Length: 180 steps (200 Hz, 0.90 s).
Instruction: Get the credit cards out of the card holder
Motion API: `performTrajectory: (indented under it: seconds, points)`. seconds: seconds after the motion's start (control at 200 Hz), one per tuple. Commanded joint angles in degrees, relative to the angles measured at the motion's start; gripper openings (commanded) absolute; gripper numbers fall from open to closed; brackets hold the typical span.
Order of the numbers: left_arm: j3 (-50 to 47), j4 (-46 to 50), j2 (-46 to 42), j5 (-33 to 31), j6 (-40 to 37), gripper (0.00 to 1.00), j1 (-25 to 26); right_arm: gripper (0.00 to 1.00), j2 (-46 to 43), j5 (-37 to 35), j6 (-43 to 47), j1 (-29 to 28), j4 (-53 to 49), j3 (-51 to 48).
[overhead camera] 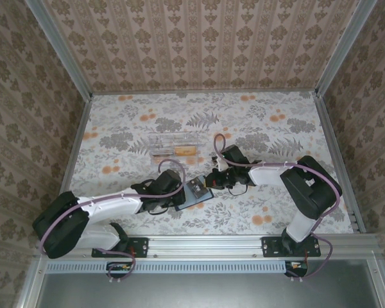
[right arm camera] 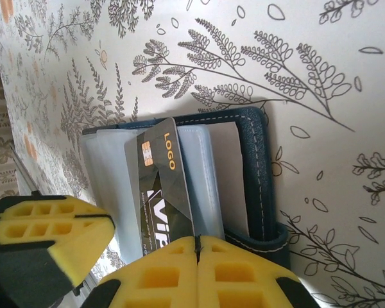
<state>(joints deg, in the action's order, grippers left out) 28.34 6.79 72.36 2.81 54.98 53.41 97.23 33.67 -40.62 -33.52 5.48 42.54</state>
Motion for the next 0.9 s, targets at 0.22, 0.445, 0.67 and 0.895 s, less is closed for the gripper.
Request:
performTrajectory:
  seconds: [0.22,0.445,0.67,0.895]
  points:
    - [6.02,1.17,6.41,-0.75,-3.31,0.01,0.76,0.07,0.54,2.30,1.09,-1.29,0.63,-0.93]
    - [6.23,-0.55,10.00,0.05,-2.88,0.00,0.84,0.16,2.19,2.79,0.98,-2.49,1.02,0.04]
    - [5.50,-0.94,10.00,0.18,-2.60,0.00,1.02,0.15,3.77,2.95,0.15,-3.40,2.43,0.43]
    - [5.15,-1.33,10.05,0.36,-2.55,0.00,1.09,0.10,3.33,3.46,-0.07,-3.40,2.44,0.70]
